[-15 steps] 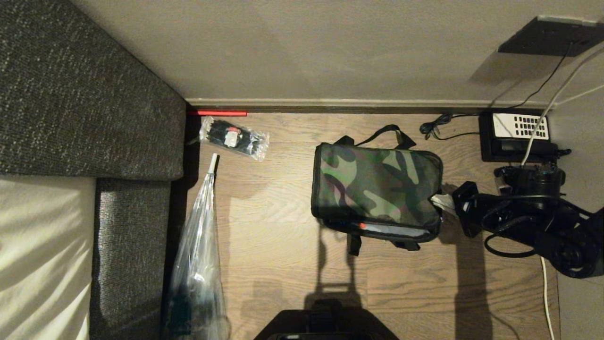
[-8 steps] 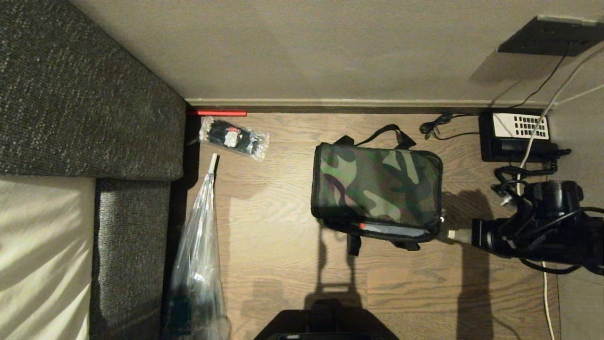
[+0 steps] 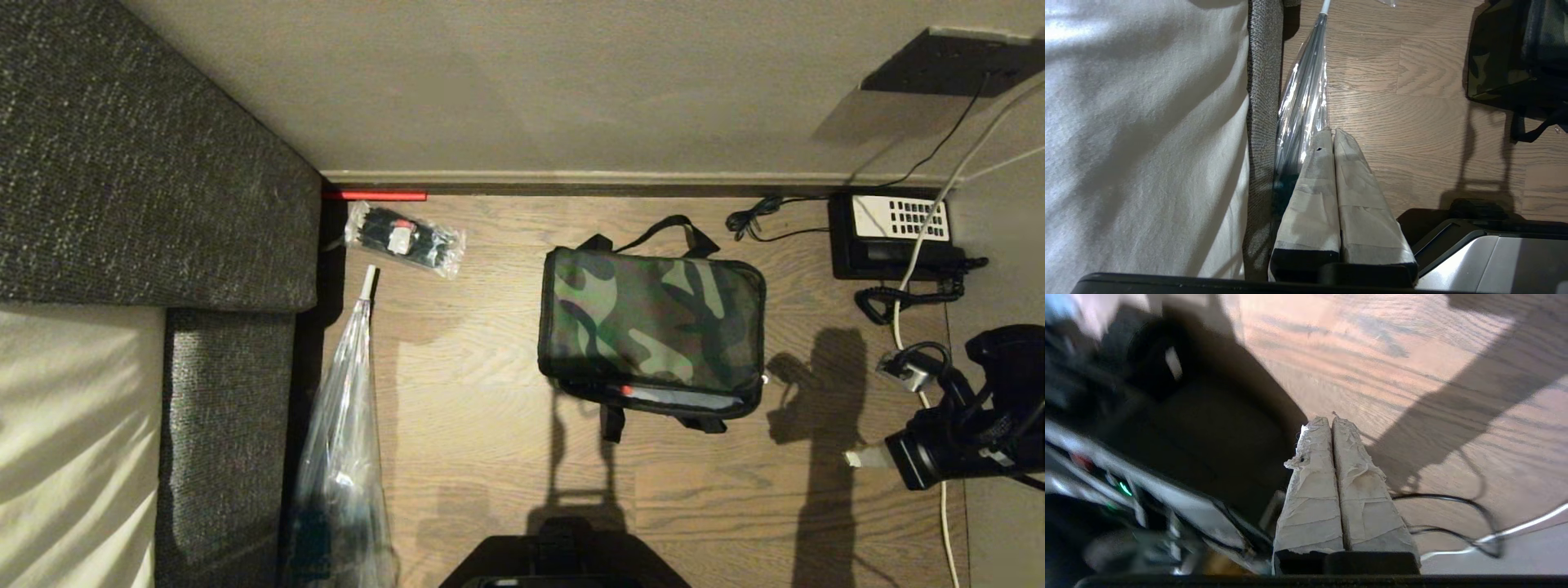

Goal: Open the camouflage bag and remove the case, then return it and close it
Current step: Open the top of the storage box

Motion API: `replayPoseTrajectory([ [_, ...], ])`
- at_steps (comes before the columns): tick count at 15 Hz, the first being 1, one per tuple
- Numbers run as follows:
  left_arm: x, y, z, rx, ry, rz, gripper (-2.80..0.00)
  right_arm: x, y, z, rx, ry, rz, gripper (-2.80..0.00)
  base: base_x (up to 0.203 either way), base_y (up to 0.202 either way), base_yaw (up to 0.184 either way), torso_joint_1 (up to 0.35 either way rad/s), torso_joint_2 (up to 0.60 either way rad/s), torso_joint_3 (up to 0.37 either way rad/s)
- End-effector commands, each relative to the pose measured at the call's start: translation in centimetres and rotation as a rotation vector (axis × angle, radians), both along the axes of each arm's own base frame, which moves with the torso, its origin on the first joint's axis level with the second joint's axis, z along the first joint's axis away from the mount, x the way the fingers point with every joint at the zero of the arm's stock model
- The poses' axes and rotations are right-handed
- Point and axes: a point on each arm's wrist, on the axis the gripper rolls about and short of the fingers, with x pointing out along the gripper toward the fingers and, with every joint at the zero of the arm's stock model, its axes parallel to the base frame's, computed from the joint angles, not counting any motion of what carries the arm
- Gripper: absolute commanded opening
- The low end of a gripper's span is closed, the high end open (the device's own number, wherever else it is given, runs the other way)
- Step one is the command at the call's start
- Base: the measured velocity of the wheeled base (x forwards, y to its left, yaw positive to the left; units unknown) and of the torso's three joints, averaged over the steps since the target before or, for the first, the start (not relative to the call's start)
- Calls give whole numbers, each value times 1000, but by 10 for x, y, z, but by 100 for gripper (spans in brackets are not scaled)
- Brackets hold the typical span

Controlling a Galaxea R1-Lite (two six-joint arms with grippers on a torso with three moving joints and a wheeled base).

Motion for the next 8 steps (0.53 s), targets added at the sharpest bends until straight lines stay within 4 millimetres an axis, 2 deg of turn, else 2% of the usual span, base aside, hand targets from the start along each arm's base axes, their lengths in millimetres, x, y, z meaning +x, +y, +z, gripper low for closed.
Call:
replayPoseTrajectory([
  [1, 0, 0, 0, -1, 0, 1, -280, 8, 0, -6, 56, 17, -82, -280, 0, 0, 0, 0, 0, 0],
  [2, 0, 0, 0, -1, 0, 1, -280, 14, 5, -7, 78, 16, -138, -280, 0, 0, 0, 0, 0, 0],
  [4, 0, 0, 0, -1, 0, 1, -280, 33, 28, -13, 59, -8, -208, -280, 0, 0, 0, 0, 0, 0],
  [5, 0, 0, 0, -1, 0, 1, -280, 42, 41, -19, 11, -36, -239, -154, 0, 0, 0, 0, 0, 0],
  [6, 0, 0, 0, -1, 0, 1, -280, 48, 47, -23, -14, -72, -249, 0, 0, 0, 0, 0, 0, 0],
  [8, 0, 0, 0, -1, 0, 1, -280, 51, 48, -25, -29, -106, -240, 0, 0, 0, 0, 0, 0, 0],
])
